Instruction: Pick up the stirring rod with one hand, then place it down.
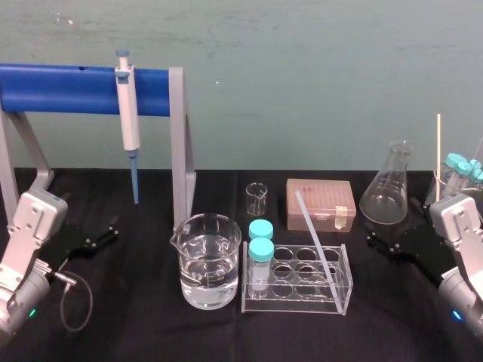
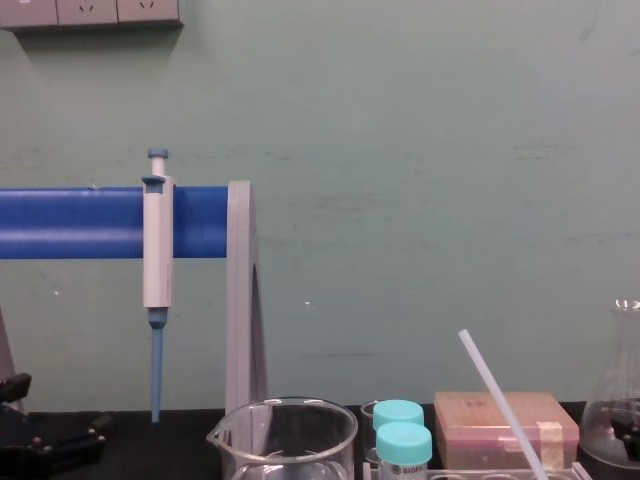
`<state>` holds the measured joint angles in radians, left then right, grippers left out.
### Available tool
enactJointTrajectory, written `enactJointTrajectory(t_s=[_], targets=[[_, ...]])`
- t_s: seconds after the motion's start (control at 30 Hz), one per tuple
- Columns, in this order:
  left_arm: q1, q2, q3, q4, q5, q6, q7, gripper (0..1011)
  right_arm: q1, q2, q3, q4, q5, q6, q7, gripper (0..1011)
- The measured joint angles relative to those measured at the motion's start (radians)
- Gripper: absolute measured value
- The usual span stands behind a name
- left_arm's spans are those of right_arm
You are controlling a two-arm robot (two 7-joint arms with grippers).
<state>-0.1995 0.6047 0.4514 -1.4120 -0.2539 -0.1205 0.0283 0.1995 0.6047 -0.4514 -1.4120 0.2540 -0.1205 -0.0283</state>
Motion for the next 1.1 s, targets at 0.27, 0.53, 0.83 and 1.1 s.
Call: enactJointTrajectory(t_s=[0.27, 0.53, 0.83, 1.1], targets=[[0.0, 0.0, 0.0, 0.0, 0.0, 0.0, 0.0, 1000, 0.0, 0.0, 0.0, 0.0, 0.0, 0.0, 0.0, 1000], [0.0, 0.0, 0.0, 0.0, 0.0, 0.0, 0.0, 1000, 0.0, 0.0, 0.0, 0.0, 0.0, 0.0, 0.0, 1000], [0.0, 0.0, 0.0, 0.0, 0.0, 0.0, 0.0, 1000, 0.0, 0.0, 0.016, -0.006, 0.009, 0.005, 0.013, 1000], [0.0, 0.0, 0.0, 0.0, 0.0, 0.0, 0.0, 1000, -0.021, 0.03, 0.101, -0.108, 0.152, 0.077, 0.131, 1000]])
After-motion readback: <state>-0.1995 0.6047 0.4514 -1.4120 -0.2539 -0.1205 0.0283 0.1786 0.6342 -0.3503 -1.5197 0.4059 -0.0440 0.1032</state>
